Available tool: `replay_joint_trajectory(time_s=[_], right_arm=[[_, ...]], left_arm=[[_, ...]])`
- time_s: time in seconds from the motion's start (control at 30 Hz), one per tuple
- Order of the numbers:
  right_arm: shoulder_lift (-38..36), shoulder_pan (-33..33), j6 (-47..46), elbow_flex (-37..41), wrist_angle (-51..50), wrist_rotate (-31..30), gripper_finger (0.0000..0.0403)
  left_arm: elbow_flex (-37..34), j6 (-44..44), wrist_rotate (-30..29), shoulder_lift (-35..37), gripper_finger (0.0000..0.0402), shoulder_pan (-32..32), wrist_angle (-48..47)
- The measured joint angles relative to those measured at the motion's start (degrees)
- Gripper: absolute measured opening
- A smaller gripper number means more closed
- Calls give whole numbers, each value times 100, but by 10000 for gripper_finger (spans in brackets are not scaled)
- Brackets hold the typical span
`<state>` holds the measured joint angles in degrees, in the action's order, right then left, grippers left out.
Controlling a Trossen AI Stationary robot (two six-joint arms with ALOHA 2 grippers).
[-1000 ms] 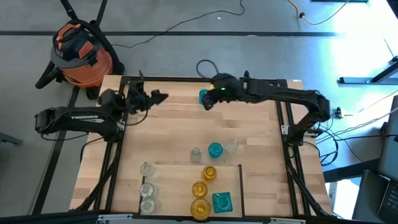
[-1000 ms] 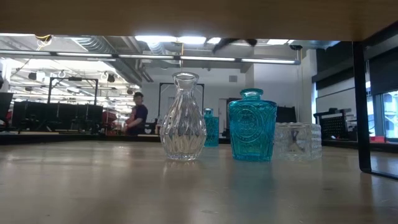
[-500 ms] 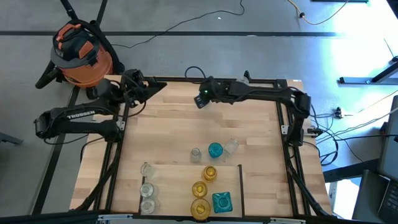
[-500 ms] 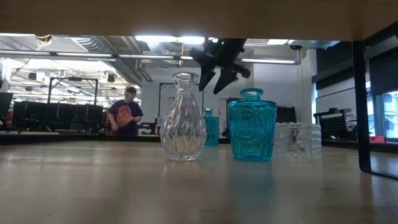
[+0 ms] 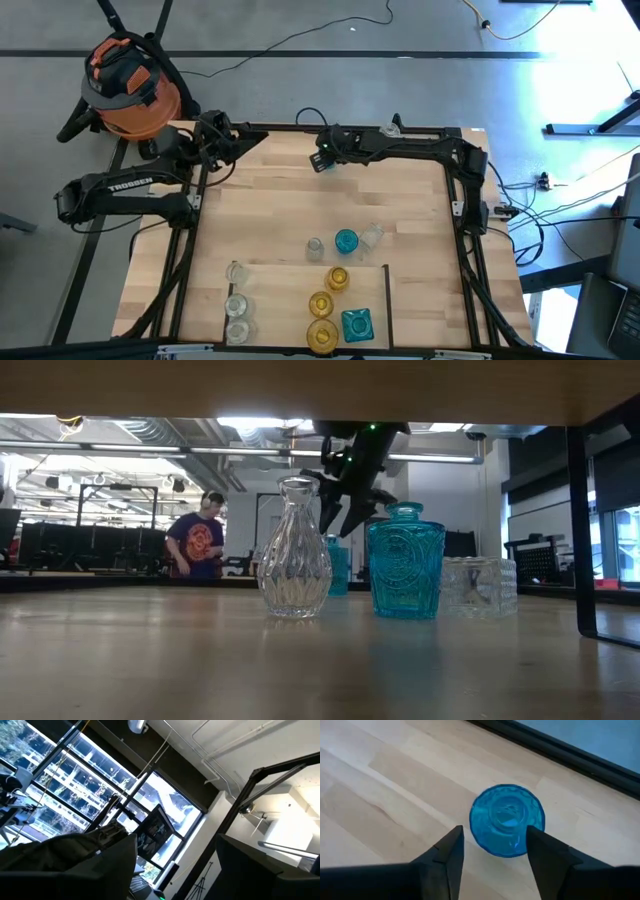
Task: Sort vases onto shelf
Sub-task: Put the blue vase on the shelf
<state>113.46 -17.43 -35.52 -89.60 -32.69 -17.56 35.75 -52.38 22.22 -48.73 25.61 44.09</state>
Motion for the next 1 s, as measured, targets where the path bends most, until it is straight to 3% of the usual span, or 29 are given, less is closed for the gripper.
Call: replay_joint_trajectory(time_s=[0.17, 0.4, 0.77, 0.87, 1.0], right_arm=[[84, 13, 308, 2, 172, 56, 123], [98, 34, 605, 4, 218, 162, 10], [98, 230, 588, 4, 230, 5, 11], [98, 264, 575, 4, 308, -155, 50], [98, 243, 338, 4, 327, -269, 132]], left_arm=[[0, 2, 0, 0, 261, 0, -3], [0, 4, 0, 0, 261, 0, -253], [0, 48, 193, -2, 261, 0, -526], [0, 48, 340, -2, 261, 0, -585], [0, 49, 431, 0, 261, 0, -610]])
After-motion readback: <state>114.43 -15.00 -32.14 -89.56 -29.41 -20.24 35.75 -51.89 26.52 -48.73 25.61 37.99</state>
